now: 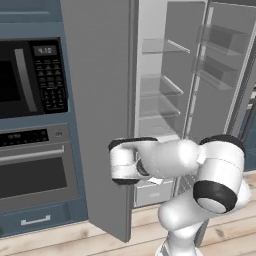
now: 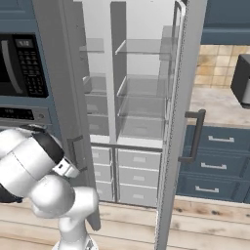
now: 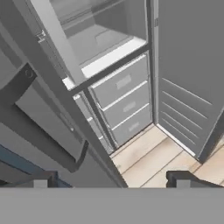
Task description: Place one of the steaks on the plate and the other in the bowl. Then place the bowl in the fridge.
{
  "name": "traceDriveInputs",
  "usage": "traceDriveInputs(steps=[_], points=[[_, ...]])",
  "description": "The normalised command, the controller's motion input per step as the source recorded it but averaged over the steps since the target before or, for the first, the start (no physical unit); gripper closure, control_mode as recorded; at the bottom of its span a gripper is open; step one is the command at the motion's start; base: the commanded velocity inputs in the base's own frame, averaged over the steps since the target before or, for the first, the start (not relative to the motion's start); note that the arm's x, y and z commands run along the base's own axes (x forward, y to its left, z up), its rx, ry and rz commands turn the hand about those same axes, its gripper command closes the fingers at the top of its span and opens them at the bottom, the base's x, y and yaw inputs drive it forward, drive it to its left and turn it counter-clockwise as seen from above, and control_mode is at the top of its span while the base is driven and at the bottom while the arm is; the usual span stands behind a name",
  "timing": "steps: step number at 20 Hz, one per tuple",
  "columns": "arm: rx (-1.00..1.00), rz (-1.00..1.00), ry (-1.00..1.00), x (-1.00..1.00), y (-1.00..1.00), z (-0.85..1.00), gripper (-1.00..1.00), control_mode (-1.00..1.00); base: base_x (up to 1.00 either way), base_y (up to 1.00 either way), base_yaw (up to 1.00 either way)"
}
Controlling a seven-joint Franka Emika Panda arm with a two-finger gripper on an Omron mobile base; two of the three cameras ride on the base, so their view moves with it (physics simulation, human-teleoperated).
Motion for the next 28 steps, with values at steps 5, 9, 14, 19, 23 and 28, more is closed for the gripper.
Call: traceDriveInputs(steps=[5,9,14,19,23,28], points=[[0.26,-0.24,0.03,-0.27,-0.24,0.94,-1.00,-1.00,0.00,0.00,0.00],[0.42,0.00,0.17,0.28,-0.13,0.83,-1.00,-1.00,0.00,0.00,0.00],[0.06,-0.28,0.25,0.22,-0.01,0.72,-1.00,-1.00,0.00,0.00,0.00],[0.15,-0.72,0.08,-0.02,0.18,0.17,-1.00,-1.00,0.00,0.00,0.00],[0.10,-0.50,0.03,0.04,-0.17,0.68,-1.00,-1.00,0.00,0.00,0.00],[0.13,-0.31,-0.15,-0.19,-0.13,0.93,-1.00,-1.00,0.00,0.00,0.00]])
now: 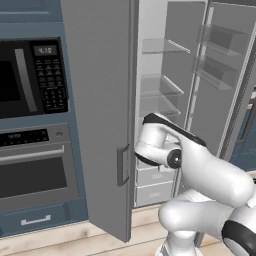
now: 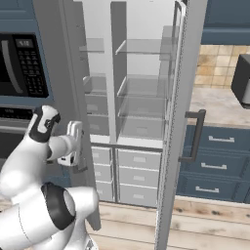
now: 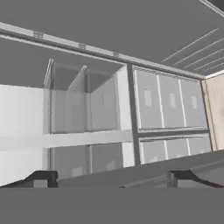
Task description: Place one of the steaks on the plate and the other in the bowl. Then place the bowl in the fridge.
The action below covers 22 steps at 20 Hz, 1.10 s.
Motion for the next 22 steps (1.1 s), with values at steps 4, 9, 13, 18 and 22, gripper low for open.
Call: traceDriveInputs(steps=[4,9,13,18,22], points=[[-0.26,-0.08,-0.37,-0.20,-0.08,0.85,-1.00,-1.00,0.00,0.00,0.00],[-0.63,-0.02,-0.21,-0.05,-0.41,0.83,-1.00,-1.00,0.00,0.00,0.00],[-0.73,-0.14,-0.07,0.00,-0.78,0.88,-1.00,-1.00,0.00,0.00,0.00],[-0.80,0.19,0.01,-0.09,-0.04,0.80,-1.00,-1.00,0.00,0.00,0.00],[-0.65,0.09,0.38,-0.15,-0.07,0.65,-1.00,-1.00,0.00,0.00,0.00]])
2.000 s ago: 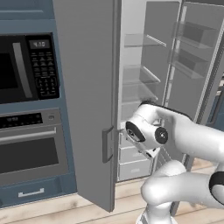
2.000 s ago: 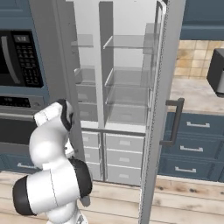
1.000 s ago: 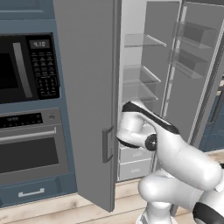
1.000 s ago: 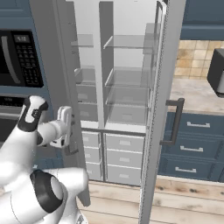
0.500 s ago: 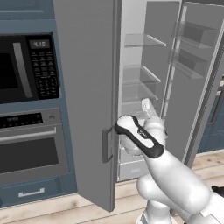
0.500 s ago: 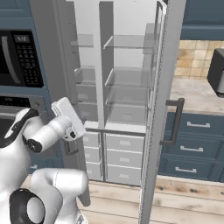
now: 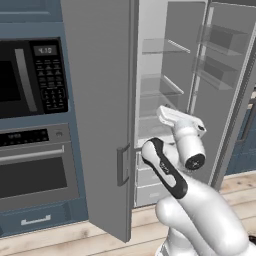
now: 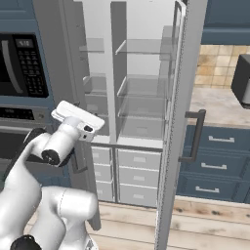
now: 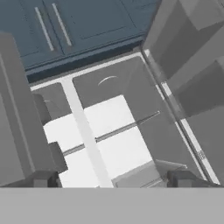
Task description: Place one of the steaks on the plate and the other in the bowl. Then place the bowl in the fridge.
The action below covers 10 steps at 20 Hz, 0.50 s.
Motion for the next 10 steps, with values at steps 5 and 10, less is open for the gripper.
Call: traceDriveInputs(steps=[5,10], points=[[-0.68,0.00,0.54,-0.01,0.00,0.54,-1.00,-1.00,0.00,0.00,0.00],[-0.74,0.00,0.52,-0.12,0.42,0.33,-1.00,-1.00,0.00,0.00,0.00]])
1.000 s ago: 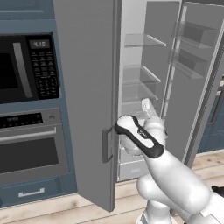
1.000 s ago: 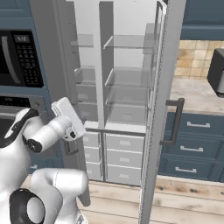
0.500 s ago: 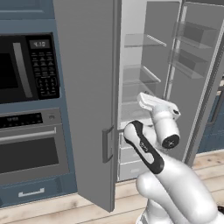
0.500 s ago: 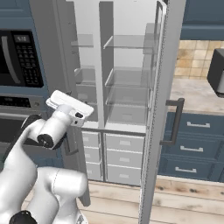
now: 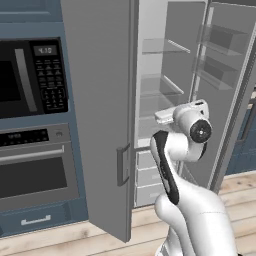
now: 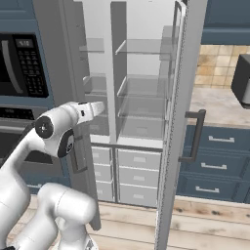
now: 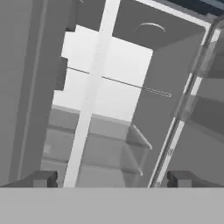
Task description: Place one of the steaks on the plate and the other in the bowl. Then place the bowl in the fridge.
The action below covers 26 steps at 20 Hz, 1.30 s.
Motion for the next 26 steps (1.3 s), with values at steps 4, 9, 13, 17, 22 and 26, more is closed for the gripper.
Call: traceDriveInputs(steps=[4,9,13,17,22,26], points=[[-0.04,-0.04,0.25,-0.20,-0.24,0.02,-1.00,-1.00,0.00,0.00,0.00],[0.33,0.08,0.29,-0.04,-0.44,-0.26,-1.00,-1.00,0.00,0.00,0.00],[0.08,0.00,0.48,0.14,0.31,-0.28,-1.00,-1.00,0.00,0.00,0.00],[0.51,-0.11,0.46,0.36,0.18,-0.55,-1.00,-1.00,0.00,0.00,0.00],[0.32,-0.50,0.07,0.25,0.58,-0.80,-1.00,-1.00,0.00,0.00,0.00],[0.11,-0.33,0.19,0.05,-0.15,-0.59,-1.00,-1.00,0.00,0.00,0.00]])
